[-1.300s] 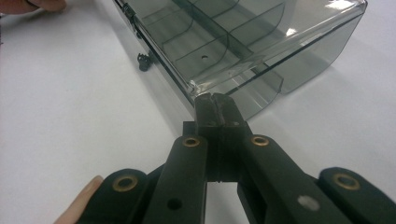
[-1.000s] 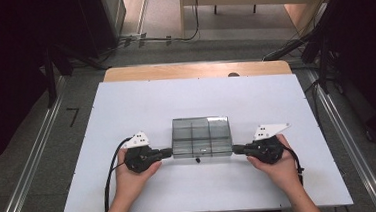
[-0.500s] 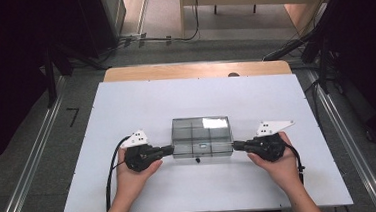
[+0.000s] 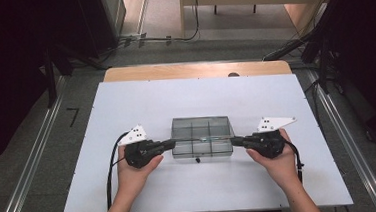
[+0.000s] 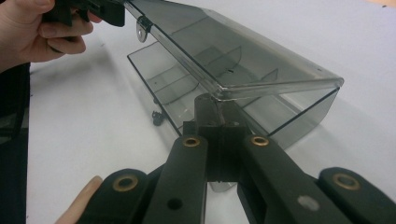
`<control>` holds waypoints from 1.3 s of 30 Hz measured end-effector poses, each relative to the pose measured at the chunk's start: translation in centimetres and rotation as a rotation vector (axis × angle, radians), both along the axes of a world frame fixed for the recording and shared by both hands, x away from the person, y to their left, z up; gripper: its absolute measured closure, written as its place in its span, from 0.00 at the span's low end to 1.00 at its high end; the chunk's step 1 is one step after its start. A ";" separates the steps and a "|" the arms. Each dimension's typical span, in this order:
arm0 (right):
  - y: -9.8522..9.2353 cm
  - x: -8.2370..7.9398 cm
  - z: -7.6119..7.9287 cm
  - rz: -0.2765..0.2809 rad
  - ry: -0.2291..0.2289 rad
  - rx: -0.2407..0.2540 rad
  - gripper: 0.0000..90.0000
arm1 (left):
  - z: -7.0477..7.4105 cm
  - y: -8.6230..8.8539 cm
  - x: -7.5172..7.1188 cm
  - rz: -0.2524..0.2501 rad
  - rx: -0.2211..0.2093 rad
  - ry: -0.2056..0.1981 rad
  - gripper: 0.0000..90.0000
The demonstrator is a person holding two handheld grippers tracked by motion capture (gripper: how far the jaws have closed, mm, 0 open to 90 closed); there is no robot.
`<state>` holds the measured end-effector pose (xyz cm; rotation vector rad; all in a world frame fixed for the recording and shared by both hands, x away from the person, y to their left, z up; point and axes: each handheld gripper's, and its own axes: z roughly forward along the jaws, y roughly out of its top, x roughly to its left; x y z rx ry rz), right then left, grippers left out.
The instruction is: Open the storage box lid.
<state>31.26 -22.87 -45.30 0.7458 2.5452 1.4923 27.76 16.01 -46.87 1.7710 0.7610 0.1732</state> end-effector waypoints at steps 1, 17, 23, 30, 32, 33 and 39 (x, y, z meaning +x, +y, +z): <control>0.0 0.1 0.1 0.001 -0.003 0.001 0.98 | 0.0 0.0 0.1 -0.002 -0.007 -0.004 1.00; 0.9 0.9 1.0 -0.021 -0.025 0.019 0.98 | 0.2 0.9 0.5 0.073 0.002 -0.019 0.52; 0.9 1.4 2.0 -0.040 -0.038 0.050 0.98 | 0.5 0.0 2.2 0.171 0.013 -0.022 0.10; 0.9 2.3 3.1 -0.057 -0.056 0.049 0.98 | 1.3 -0.8 3.9 0.180 -0.007 -0.046 0.00; 1.0 2.5 3.1 -0.066 -0.054 0.053 0.98 | 1.4 -1.2 4.4 0.175 0.008 -0.040 0.00; 1.0 2.6 3.1 -0.072 -0.054 0.052 0.98 | 1.3 -1.4 4.7 0.167 0.013 -0.030 0.00; 1.0 3.2 3.5 -0.093 -0.057 0.074 0.98 | 0.4 -2.0 6.4 0.163 0.034 -0.012 0.12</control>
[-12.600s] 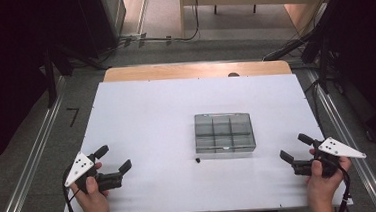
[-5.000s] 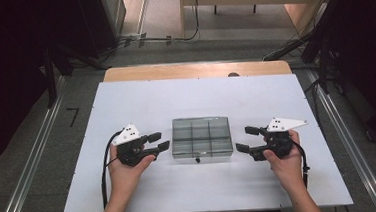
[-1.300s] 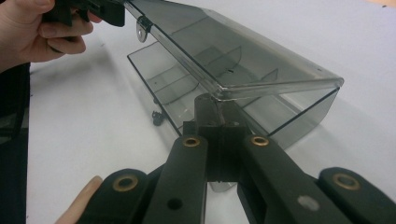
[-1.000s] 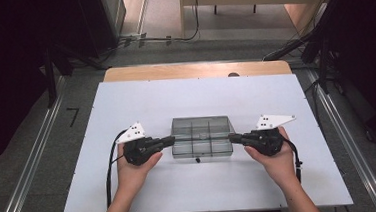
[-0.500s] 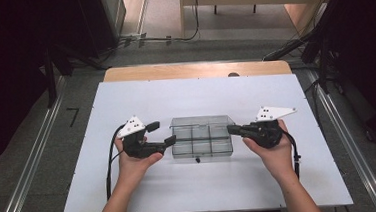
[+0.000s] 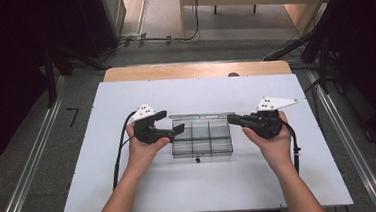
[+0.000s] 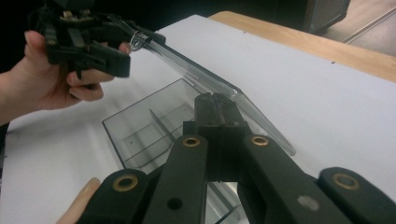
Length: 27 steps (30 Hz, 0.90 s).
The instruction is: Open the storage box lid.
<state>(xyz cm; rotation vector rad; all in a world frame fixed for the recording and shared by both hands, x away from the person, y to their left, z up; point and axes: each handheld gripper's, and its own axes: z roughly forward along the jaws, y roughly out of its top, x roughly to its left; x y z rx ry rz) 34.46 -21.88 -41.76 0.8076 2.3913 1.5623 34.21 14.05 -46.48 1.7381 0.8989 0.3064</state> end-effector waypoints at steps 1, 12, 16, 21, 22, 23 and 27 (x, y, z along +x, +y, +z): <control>0.0 0.1 0.1 -0.005 -0.001 -0.001 0.98 | 0.0 0.0 0.2 0.001 0.003 -0.004 0.14; 0.1 1.1 0.6 -0.023 -0.005 -0.006 0.98 | -0.4 0.1 1.9 0.004 0.005 0.038 0.42; 0.1 1.4 0.6 -0.024 -0.008 -0.010 0.98 | -0.8 0.0 2.1 0.009 0.028 0.043 0.48; 0.2 1.6 0.6 -0.029 -0.008 -0.010 0.98 | -1.0 0.0 2.3 0.003 0.024 0.042 0.59; 0.3 1.6 0.7 -0.031 -0.010 -0.016 0.98 | -1.0 0.0 2.3 0.005 0.027 0.036 0.61; 0.3 1.6 0.7 -0.031 -0.012 -0.016 0.98 | -1.0 0.0 2.3 0.005 0.029 0.035 0.62; 0.3 1.7 0.9 -0.025 -0.015 -0.024 0.98 | -1.0 0.1 2.4 0.006 0.023 0.032 0.66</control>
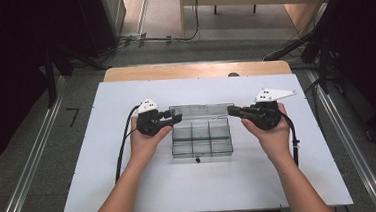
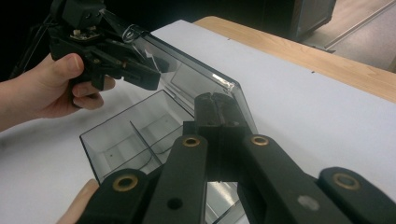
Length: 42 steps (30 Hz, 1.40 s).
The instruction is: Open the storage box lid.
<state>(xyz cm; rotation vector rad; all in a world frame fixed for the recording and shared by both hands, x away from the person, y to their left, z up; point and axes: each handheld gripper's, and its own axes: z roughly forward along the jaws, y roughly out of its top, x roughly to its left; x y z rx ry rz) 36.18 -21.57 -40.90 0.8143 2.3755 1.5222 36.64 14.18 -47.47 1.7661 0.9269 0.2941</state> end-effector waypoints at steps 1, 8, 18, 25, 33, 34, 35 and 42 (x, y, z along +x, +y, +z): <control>0.0 0.0 0.0 0.000 0.000 0.000 0.98 | 0.0 0.0 0.0 0.001 0.004 -0.002 0.66; -0.6 0.0 0.2 0.016 0.003 -0.011 0.98 | 0.1 -0.1 0.1 -0.001 0.012 -0.002 0.66; -2.2 0.6 -0.7 -0.005 0.074 0.011 0.55 | 0.4 -0.4 0.5 0.001 0.023 0.006 0.66; -1.3 2.0 -1.5 -0.107 0.126 0.036 0.00 | 0.5 -0.7 0.8 0.006 0.030 0.007 0.66; -0.2 3.3 -2.9 -0.084 0.148 0.060 0.01 | 0.4 -0.6 0.9 0.011 0.009 0.016 0.66; -0.2 3.3 -2.9 -0.084 0.148 0.060 0.01 | 0.4 -0.6 1.0 0.012 0.005 0.017 0.66; 0.1 3.6 -3.4 -0.096 0.152 0.044 0.07 | 0.4 -0.6 1.1 0.016 -0.001 0.019 0.67; 1.0 4.0 -4.4 -0.105 0.137 0.066 0.39 | 0.3 -0.4 1.2 0.018 -0.010 0.024 0.68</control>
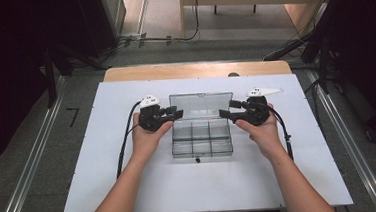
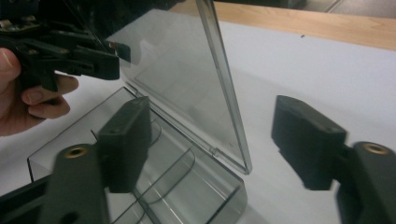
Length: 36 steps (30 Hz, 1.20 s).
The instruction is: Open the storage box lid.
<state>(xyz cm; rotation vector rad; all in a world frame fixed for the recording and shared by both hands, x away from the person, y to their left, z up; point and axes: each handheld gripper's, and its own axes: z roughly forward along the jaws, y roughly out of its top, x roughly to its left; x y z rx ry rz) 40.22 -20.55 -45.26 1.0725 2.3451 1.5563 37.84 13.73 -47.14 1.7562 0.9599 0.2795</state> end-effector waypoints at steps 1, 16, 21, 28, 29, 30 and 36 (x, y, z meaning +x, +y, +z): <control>0.0 0.1 -0.1 -0.007 -0.001 0.003 0.45 | 0.0 0.0 0.0 0.000 -0.001 0.002 0.68; 0.6 0.3 -0.7 -0.068 -0.057 -0.052 0.77 | -0.2 0.0 0.6 0.036 -0.016 0.017 0.74; 0.3 0.7 -0.8 -0.098 -0.051 -0.042 0.78 | -0.1 -0.5 1.1 0.046 -0.013 0.031 0.77; -0.3 1.2 -1.0 -0.112 -0.042 -0.033 0.78 | -0.2 -1.1 1.8 0.042 -0.026 0.054 0.78; -0.4 1.3 -1.0 -0.115 -0.040 -0.036 0.78 | -0.3 -1.2 1.9 0.044 -0.030 0.054 0.78; -0.6 1.5 -1.1 -0.117 -0.030 -0.029 0.78 | -0.4 -1.3 1.9 0.047 -0.037 0.058 0.78; -0.6 1.9 -1.4 -0.122 0.002 0.003 0.78 | -0.7 -1.0 2.3 0.042 -0.061 0.075 0.79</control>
